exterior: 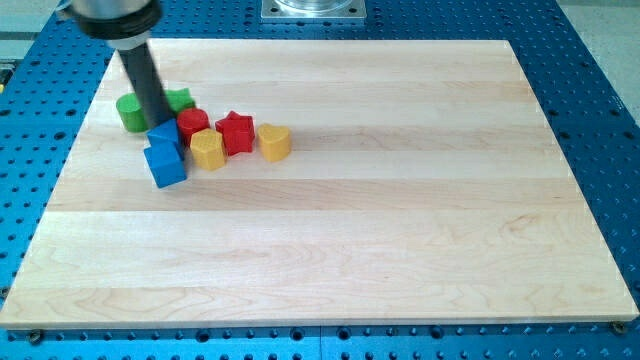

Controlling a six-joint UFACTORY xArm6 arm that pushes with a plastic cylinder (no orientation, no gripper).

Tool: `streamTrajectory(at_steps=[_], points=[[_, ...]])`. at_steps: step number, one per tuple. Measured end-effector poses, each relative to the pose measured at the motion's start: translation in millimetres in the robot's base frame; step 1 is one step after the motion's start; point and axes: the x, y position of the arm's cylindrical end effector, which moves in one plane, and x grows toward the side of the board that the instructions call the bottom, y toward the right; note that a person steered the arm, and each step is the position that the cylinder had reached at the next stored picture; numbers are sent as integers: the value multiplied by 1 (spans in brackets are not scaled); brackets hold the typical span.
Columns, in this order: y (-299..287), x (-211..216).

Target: Place yellow blocks at the center of the board

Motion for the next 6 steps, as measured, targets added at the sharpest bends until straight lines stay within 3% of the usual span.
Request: streamTrajectory(at_steps=[1, 4, 6], points=[[-31, 19], [-34, 46], [66, 58]])
